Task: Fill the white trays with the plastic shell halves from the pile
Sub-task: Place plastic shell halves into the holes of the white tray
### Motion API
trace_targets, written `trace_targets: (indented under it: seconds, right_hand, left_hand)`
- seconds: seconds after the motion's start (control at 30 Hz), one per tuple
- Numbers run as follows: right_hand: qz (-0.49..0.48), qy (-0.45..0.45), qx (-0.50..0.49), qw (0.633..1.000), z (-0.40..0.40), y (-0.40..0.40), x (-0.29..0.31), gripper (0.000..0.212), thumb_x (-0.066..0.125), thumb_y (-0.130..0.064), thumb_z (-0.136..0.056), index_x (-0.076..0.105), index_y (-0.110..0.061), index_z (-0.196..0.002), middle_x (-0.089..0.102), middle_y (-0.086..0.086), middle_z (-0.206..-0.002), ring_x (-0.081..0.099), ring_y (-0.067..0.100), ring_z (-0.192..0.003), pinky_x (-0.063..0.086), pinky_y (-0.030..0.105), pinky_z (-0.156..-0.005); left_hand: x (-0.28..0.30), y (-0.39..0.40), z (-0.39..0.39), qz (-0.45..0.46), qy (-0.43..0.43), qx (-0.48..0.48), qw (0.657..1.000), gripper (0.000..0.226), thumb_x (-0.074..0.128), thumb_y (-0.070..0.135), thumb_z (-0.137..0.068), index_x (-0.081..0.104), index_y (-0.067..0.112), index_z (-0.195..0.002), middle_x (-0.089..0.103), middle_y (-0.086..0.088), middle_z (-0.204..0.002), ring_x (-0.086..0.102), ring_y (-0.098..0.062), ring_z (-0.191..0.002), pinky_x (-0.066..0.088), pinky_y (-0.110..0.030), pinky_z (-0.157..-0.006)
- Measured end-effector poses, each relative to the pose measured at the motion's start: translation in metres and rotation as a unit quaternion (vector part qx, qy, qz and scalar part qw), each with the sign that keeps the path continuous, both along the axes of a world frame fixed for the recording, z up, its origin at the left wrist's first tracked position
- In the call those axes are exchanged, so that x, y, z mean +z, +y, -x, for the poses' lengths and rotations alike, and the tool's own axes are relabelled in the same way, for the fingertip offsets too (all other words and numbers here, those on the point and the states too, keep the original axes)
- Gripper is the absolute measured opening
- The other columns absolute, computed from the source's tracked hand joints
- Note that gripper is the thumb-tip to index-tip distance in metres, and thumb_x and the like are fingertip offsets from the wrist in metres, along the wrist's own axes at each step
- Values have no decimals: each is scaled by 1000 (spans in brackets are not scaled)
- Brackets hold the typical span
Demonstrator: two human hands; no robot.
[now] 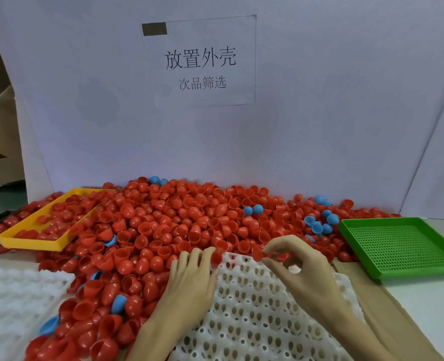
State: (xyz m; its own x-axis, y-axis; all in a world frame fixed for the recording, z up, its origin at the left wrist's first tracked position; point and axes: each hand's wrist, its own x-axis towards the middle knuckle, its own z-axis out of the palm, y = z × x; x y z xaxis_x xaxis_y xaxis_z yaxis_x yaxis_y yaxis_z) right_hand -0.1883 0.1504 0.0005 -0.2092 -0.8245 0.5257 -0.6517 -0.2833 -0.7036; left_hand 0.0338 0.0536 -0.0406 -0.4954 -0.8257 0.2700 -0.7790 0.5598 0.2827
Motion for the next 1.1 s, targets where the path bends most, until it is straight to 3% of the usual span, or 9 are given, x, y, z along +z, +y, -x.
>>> trace_targets:
  seconds: [0.13, 0.37, 0.47, 0.53, 0.63, 0.73, 0.87, 0.97, 1.1]
  right_hand:
    - [32, 47, -9, 998, 4, -6, -16, 27, 83, -5, -86, 71, -26, -97, 68, -16, -100, 67, 12, -94, 53, 17, -73]
    - [75, 166, 8, 983, 34, -32, -19, 25, 76, 2, -90, 68, -18, -102, 62, -13, -108, 65, 7, -93, 56, 22, -76]
    - [84, 187, 20, 979, 39, -35, -8, 19, 76, 1, -90, 71, -13, -101, 64, -10, -108, 65, 8, -90, 58, 27, -73]
    - [92, 197, 35, 975, 34, -30, 2, 19, 78, 0, -89, 73, -14, -101, 66, -10, -109, 65, 6, -92, 57, 22, -74]
    - [114, 201, 78, 970, 14, -16, 15, 11, 78, -11, -89, 74, -17, -98, 67, -12, -110, 64, 3, -100, 51, 13, -81]
    - [110, 196, 116, 968, -3, -4, 22, 5, 79, -17, -89, 76, -17, -93, 69, -12, -105, 65, 8, -99, 53, 17, -80]
    - [109, 163, 121, 973, -7, 3, 28, 15, 83, -8, -87, 81, -16, -100, 72, -10, -107, 68, 11, -102, 56, 22, -80]
    - [115, 93, 113, 983, -2, 8, 33, 24, 79, -10, -90, 79, -20, -112, 71, -11, -114, 70, 15, -105, 57, 27, -81]
    - [84, 92, 72, 990, 0, 13, 35, 47, 79, -16, -91, 67, -28, -135, 62, -15, -130, 66, 13, -111, 55, 23, -88]
  left_hand:
    - [-9, 4, 4, 25, -6, 27, 999, 55, 19, 42, -111, 9, 32, -164, 32, 15, -138, 31, -8, -123, 23, -30, -115]
    - [-10, 17, 13, 60, -22, 57, 996, 57, 28, 34, -109, 15, 27, -164, 34, 9, -140, 34, -12, -127, 24, -35, -118]
    - [2, 26, 19, 82, 11, 69, 994, 57, 51, 29, -103, 37, 22, -157, 43, 3, -143, 43, -18, -131, 32, -42, -118]
    - [10, 31, 24, 115, 123, 13, 986, 44, 66, 22, -98, 58, 24, -141, 53, 11, -131, 52, -12, -121, 43, -36, -107]
    - [25, 41, 28, -44, 341, -76, 936, 27, 60, 39, -104, 62, 40, -131, 62, 23, -120, 63, -5, -114, 53, -24, -94]
    - [34, 49, 33, -246, 465, -137, 839, 28, 66, 43, -99, 67, 46, -127, 72, 7, -119, 73, -15, -108, 59, -29, -92]
    - [36, 48, 35, -288, 538, -141, 780, 26, 68, 28, -98, 75, 29, -123, 76, -3, -119, 74, -22, -111, 59, -29, -94]
    - [37, 44, 32, -347, 548, -147, 747, 27, 58, 36, -104, 75, 27, -123, 76, -8, -121, 72, -26, -115, 56, -38, -102]
    - [39, 45, 32, -381, 548, -165, 726, 41, 47, 43, -110, 78, 16, -115, 77, -16, -114, 74, -33, -101, 59, -32, -88]
